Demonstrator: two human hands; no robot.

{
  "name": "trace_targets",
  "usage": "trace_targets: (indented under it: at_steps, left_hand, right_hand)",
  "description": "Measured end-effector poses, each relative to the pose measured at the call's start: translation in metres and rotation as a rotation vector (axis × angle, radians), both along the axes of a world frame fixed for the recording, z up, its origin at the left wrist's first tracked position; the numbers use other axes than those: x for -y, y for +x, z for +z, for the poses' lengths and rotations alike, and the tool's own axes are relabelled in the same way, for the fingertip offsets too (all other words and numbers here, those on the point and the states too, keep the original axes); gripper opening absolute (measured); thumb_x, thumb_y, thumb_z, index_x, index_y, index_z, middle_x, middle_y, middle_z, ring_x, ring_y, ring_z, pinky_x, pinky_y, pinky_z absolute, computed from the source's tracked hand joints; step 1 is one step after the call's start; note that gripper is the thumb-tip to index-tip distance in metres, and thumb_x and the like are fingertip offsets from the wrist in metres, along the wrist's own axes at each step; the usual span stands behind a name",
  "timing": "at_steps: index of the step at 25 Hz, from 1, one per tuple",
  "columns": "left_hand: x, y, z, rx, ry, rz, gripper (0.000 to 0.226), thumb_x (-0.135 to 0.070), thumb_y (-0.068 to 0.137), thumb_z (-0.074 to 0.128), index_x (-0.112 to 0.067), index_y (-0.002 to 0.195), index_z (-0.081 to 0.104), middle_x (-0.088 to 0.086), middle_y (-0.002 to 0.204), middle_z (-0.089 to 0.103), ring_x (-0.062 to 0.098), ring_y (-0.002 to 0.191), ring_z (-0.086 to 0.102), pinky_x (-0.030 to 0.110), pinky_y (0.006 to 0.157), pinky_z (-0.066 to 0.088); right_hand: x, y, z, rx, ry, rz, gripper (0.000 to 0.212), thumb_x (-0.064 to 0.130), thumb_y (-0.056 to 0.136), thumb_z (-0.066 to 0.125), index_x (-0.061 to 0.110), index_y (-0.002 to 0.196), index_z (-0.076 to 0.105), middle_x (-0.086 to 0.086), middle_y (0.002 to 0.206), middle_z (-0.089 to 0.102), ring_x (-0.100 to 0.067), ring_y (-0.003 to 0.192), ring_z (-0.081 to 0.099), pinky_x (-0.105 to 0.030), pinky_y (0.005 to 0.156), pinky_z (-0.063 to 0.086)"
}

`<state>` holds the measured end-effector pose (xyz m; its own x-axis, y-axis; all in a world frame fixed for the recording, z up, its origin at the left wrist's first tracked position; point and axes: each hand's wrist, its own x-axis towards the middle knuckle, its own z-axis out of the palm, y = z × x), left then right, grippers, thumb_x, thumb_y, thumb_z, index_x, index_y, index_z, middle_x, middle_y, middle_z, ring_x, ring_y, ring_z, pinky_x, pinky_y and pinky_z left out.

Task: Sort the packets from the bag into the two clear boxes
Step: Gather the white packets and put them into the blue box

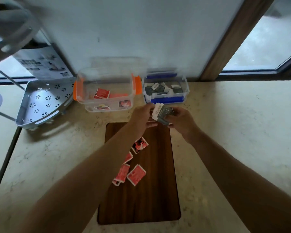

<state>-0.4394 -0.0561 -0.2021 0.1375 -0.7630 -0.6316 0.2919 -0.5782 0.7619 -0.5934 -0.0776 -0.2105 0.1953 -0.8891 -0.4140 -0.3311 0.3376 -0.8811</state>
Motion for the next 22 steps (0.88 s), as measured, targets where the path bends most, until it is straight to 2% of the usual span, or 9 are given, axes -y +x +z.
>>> trace_targets:
  at_steps: [3, 6, 8, 11, 13, 16, 18, 20, 22]
  left_hand:
    - [0.063, 0.003, 0.003, 0.092, -0.007, 0.041, 0.031, -0.033, 0.099, 0.050, -0.008, 0.108, 0.066, 0.017, 0.105, 0.074, 0.028, 0.092, 0.072, 0.048, 0.093, 0.057]
    - [0.112, 0.004, 0.002, 0.051, -0.005, 0.107, 0.036, -0.041, 0.103, 0.043, -0.011, 0.105, 0.062, 0.018, 0.107, 0.073, 0.031, 0.095, 0.070, 0.047, 0.092, 0.058]
    - [0.143, 0.004, -0.002, 0.012, -0.005, 0.174, 0.043, -0.047, 0.102, 0.040, -0.010, 0.113, 0.058, 0.021, 0.105, 0.071, 0.033, 0.094, 0.071, 0.047, 0.088, 0.059]
    - [0.180, 0.002, -0.016, 0.051, 0.043, 0.200, 0.050, -0.052, 0.096, 0.040, -0.011, 0.121, 0.053, 0.023, 0.112, 0.069, 0.035, 0.101, 0.070, 0.053, 0.091, 0.057]
    - [0.195, -0.001, -0.026, 0.107, 0.081, 0.172, 0.052, -0.050, 0.095, 0.037, -0.012, 0.128, 0.052, 0.019, 0.115, 0.067, 0.032, 0.105, 0.068, 0.050, 0.095, 0.054]
    - [0.201, -0.007, -0.027, 0.196, 0.114, 0.147, 0.052, -0.043, 0.099, 0.032, -0.008, 0.132, 0.051, 0.014, 0.113, 0.065, 0.027, 0.106, 0.065, 0.043, 0.101, 0.050]
    - [0.203, -0.010, -0.027, 0.241, 0.126, 0.130, 0.048, -0.041, 0.103, 0.029, -0.008, 0.132, 0.049, 0.012, 0.110, 0.063, 0.023, 0.102, 0.062, 0.037, 0.102, 0.047]
    - [0.202, -0.010, -0.027, 0.261, 0.140, 0.113, 0.056, -0.045, 0.103, 0.025, -0.009, 0.141, 0.044, 0.014, 0.132, 0.059, 0.025, 0.116, 0.059, 0.041, 0.108, 0.044]
    - [0.200, -0.009, -0.022, 0.303, 0.136, 0.081, 0.059, -0.047, 0.103, 0.022, -0.010, 0.143, 0.044, 0.015, 0.140, 0.054, 0.027, 0.122, 0.055, 0.044, 0.110, 0.043]
  right_hand:
    - [0.059, 0.009, 0.006, 0.040, -0.053, 0.025, 0.021, 0.012, 0.088, 0.071, 0.021, 0.107, 0.068, 0.002, 0.103, 0.072, -0.014, 0.094, 0.070, -0.024, 0.071, 0.058]
    - [0.118, 0.015, 0.000, -0.002, -0.099, 0.056, 0.013, 0.016, 0.088, 0.072, 0.022, 0.099, 0.070, -0.001, 0.101, 0.075, -0.017, 0.096, 0.072, -0.033, 0.085, 0.059]
    - [0.156, 0.021, -0.013, -0.049, -0.081, 0.023, 0.014, 0.015, 0.086, 0.072, 0.019, 0.099, 0.073, -0.003, 0.096, 0.076, -0.018, 0.092, 0.074, -0.038, 0.087, 0.059]
    - [0.190, 0.032, -0.028, -0.089, -0.006, -0.070, 0.015, 0.013, 0.085, 0.072, 0.012, 0.100, 0.069, -0.005, 0.087, 0.075, -0.020, 0.080, 0.074, -0.031, 0.067, 0.062]
    - [0.200, 0.035, -0.036, -0.148, 0.005, -0.134, 0.029, 0.013, 0.085, 0.071, 0.012, 0.111, 0.060, -0.009, 0.091, 0.073, -0.023, 0.079, 0.074, -0.028, 0.054, 0.059]
    - [0.210, 0.038, -0.045, -0.210, 0.029, -0.117, 0.034, 0.015, 0.089, 0.066, 0.011, 0.121, 0.055, -0.013, 0.096, 0.072, -0.029, 0.081, 0.074, -0.027, 0.047, 0.054]
    - [0.213, 0.038, -0.042, -0.189, 0.050, -0.126, 0.034, 0.017, 0.087, 0.067, 0.009, 0.119, 0.057, -0.015, 0.093, 0.073, -0.030, 0.075, 0.075, -0.032, 0.051, 0.059]
    - [0.216, 0.036, -0.043, -0.155, 0.039, -0.149, 0.029, 0.016, 0.084, 0.069, 0.009, 0.111, 0.061, -0.015, 0.089, 0.074, -0.028, 0.070, 0.076, -0.040, 0.060, 0.064]
    - [0.212, 0.033, -0.039, -0.190, 0.012, -0.135, 0.018, 0.017, 0.087, 0.064, 0.008, 0.103, 0.062, -0.012, 0.094, 0.072, -0.024, 0.080, 0.073, -0.039, 0.075, 0.063]
